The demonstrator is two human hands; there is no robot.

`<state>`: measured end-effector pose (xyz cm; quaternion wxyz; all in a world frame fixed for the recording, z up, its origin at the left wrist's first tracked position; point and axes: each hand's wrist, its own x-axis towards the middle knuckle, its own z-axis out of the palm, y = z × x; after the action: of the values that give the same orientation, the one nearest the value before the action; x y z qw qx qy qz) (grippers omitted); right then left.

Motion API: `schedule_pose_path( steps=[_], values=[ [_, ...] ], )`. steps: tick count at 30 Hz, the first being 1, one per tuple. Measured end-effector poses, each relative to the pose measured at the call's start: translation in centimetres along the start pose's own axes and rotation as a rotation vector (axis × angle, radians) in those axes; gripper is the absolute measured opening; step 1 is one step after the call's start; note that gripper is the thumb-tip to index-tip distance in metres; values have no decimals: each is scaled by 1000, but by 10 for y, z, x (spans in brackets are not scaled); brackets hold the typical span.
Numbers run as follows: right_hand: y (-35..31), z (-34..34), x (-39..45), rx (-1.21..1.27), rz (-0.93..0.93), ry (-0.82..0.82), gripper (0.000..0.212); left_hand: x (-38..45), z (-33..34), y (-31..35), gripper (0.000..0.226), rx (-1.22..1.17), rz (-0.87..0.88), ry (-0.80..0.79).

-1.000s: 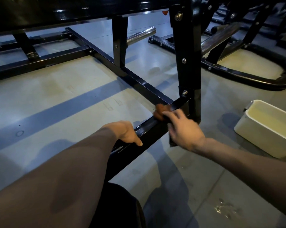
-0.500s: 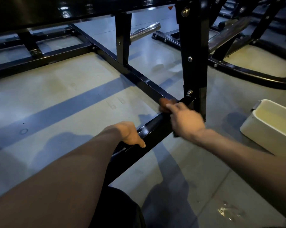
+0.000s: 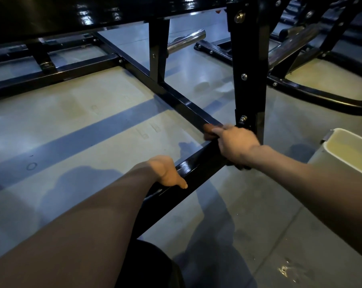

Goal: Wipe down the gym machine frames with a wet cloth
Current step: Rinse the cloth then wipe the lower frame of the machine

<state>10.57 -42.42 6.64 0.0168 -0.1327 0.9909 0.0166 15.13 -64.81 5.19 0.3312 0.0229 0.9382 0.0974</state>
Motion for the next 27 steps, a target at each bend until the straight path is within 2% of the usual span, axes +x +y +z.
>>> schedule_pose_path(
  steps=[5,7,9,12,14,16,20,23,25,27],
  values=[
    [-39,9,-37,64,-537,-78,54,2,0,-4,69,-13,67,6],
    [-20,15,-32,74,-603,-31,53,3,-1,-3,63,-31,53,-12],
    [12,17,-17,60,-493,32,51,4,-2,-3,59,-19,23,-18],
    [60,12,-1,-46,-120,62,50,3,-3,-2,72,-35,7,-21],
    [62,13,-1,-79,26,77,50,3,-3,-2,76,-36,-7,-24],
    [47,16,-10,-46,-6,100,50,4,-4,-1,75,-33,-14,-23],
    [8,25,-37,110,-301,86,52,3,-3,1,63,-29,-16,-16],
    [15,30,-38,158,-469,92,51,3,-4,1,69,-47,-26,-35],
    [39,34,-27,100,-380,161,50,4,-4,1,71,-31,-21,-18],
    [65,36,-18,-6,-150,244,48,4,-3,1,69,1,-21,-3]
  ],
)
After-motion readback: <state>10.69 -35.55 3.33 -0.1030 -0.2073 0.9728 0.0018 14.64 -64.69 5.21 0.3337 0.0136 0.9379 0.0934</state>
